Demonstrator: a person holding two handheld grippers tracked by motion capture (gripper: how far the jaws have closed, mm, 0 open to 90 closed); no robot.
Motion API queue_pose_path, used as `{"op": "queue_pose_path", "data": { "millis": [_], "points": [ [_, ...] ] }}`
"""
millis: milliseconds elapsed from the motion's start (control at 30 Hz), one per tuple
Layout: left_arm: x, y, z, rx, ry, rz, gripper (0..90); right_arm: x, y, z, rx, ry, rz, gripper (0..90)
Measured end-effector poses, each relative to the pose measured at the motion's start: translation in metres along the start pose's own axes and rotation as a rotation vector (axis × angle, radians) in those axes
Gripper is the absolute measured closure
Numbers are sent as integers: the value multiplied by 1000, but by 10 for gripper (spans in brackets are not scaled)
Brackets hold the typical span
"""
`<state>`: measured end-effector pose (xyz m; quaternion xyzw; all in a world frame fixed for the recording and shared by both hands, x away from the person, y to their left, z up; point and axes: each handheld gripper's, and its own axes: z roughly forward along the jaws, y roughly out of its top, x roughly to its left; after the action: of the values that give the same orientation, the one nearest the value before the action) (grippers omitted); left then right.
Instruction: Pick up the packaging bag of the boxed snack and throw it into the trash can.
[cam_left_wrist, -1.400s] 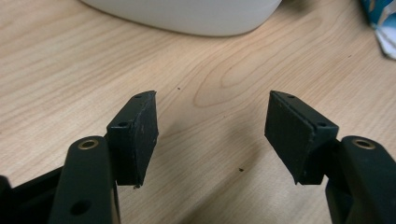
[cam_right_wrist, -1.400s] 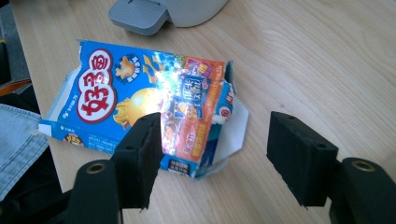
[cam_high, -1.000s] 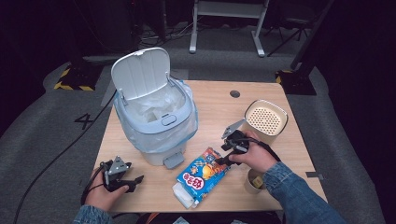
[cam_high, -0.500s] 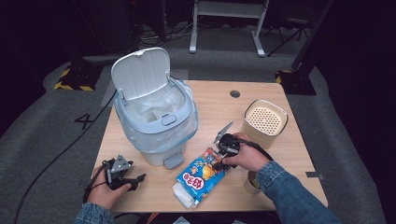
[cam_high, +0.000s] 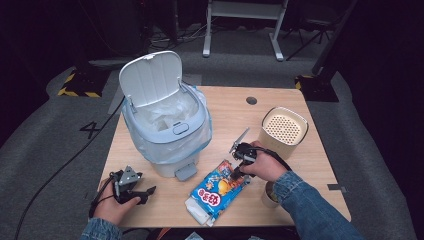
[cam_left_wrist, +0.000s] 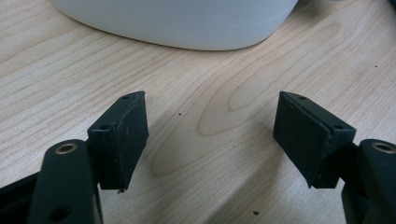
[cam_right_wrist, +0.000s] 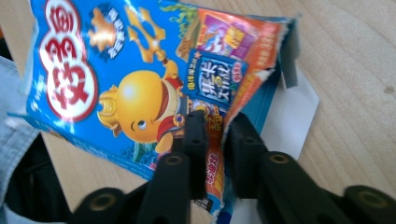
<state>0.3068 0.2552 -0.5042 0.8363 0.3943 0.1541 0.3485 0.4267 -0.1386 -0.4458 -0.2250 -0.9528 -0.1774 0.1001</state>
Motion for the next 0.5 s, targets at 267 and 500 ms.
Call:
{"op": "queue_pose_path", "data": {
  "millis": [267, 500],
  "points": [
    [0, 0, 0, 1, 0, 3, 268, 9, -1, -15, -70, 1, -7, 900],
    [0, 0, 0, 1, 0, 3, 268, 24, -10, -56, -194, -8, -49, 900]
  ]
}}
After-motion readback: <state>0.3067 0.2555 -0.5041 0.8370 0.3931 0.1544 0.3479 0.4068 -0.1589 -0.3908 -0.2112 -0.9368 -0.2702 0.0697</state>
